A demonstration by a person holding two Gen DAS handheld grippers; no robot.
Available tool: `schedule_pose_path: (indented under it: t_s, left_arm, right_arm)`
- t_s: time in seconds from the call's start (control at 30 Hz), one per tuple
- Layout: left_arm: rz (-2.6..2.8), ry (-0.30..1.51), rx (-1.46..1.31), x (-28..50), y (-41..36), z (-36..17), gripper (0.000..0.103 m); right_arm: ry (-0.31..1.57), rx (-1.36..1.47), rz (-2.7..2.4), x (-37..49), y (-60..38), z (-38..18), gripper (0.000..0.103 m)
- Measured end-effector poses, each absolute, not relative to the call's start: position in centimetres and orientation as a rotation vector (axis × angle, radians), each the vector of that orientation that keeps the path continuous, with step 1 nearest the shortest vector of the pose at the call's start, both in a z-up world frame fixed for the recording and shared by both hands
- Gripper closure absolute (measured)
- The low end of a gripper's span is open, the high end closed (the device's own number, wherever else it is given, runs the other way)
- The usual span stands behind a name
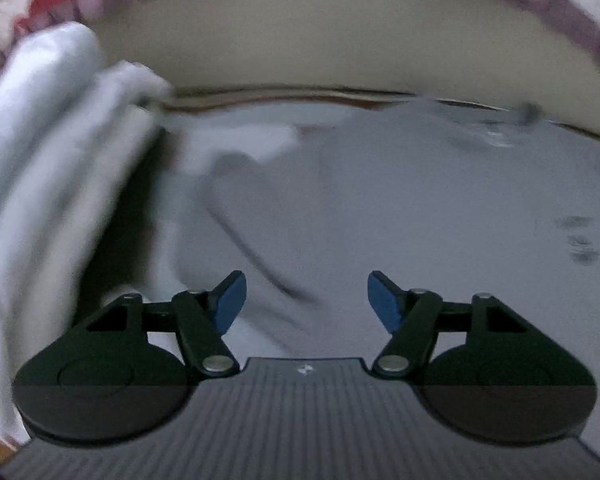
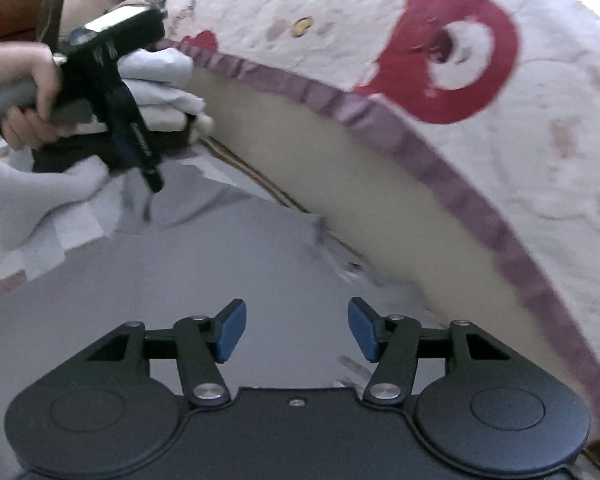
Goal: Fold clothes
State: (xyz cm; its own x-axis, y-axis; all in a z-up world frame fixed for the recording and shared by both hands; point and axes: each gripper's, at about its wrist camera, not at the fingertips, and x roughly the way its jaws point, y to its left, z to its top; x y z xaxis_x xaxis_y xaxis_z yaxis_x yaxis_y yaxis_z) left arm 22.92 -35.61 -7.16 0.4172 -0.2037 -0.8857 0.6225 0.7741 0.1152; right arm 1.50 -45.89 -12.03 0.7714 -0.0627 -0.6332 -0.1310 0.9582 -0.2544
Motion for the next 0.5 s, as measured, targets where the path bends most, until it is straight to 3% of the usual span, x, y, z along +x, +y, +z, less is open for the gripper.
schedule_pose_path:
  t_s: [0.13, 0.27, 0.5]
  left_arm:
    - [-0.451, 1.038, 0.423, 26.2, -33.9, -11.1, 0.036]
    - [-0.361, 1.043, 0.271, 29.0, -31.9, -11.7, 0.036]
    - [-0.372, 1.001, 0.267, 30.9, -31.7, -13.0, 0.035]
  right_arm:
    - [0.75, -0.26, 0.111, 5.2, -44.6, -14.1, 0.041]
    - [0.767, -0.148, 0.238, 8.4, -43.7, -15.5, 0.043]
    - [0.845, -0.116, 0.287, 15.6, -41.1, -17.9, 0.043]
